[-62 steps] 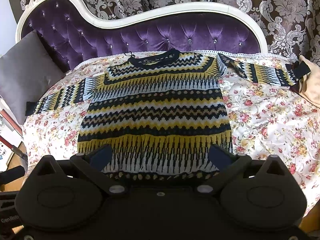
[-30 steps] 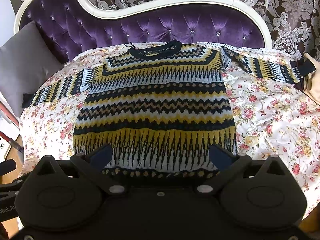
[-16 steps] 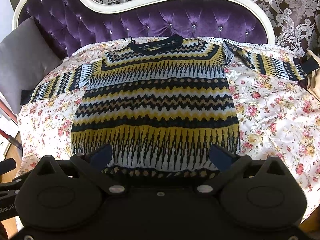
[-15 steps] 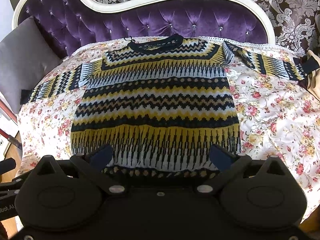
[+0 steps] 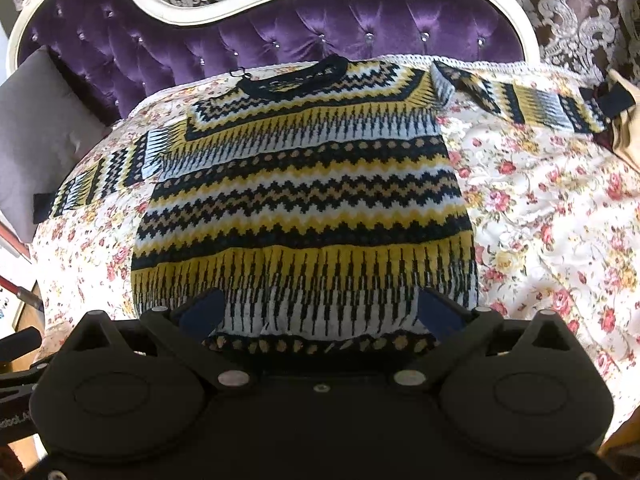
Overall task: Fold small clothes
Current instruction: 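Reach the right tool to the sleeve cuff by the beige pillow and grasp it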
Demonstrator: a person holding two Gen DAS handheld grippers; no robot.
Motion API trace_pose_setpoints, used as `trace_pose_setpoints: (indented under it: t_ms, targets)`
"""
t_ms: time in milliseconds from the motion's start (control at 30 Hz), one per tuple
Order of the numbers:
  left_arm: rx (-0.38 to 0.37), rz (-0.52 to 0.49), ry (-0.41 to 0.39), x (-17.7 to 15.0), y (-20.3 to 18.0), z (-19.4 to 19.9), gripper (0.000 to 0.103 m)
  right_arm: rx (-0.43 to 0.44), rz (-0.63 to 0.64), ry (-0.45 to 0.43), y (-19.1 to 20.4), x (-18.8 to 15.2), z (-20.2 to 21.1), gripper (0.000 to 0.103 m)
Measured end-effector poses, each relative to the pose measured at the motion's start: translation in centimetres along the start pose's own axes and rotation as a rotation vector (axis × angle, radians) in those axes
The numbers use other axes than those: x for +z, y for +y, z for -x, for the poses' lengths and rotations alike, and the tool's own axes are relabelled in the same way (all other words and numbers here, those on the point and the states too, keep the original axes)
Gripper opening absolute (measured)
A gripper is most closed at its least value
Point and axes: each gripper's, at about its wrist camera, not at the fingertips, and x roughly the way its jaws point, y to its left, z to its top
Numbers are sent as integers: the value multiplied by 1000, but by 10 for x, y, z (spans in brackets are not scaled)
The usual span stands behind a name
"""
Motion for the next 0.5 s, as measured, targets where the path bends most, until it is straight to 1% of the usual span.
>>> trace_pose_setpoints:
  t_ms: [167, 300, 400, 500]
  targets:
    - [-9, -6, 14, 8, -2, -18, 93, 2, -41, 23, -17, 1, -11, 102]
    - [-6, -18, 12, 19, -4, -36, 93, -3, -67, 18, -33, 3, -19, 102]
    - [-3, -37, -4, 32, -7, -54, 92, -15, -75, -11, -49, 8, -24, 102]
    - [-2, -51, -21, 48, -10, -74, 92, -63, -69, -58, -70, 18, -26, 101]
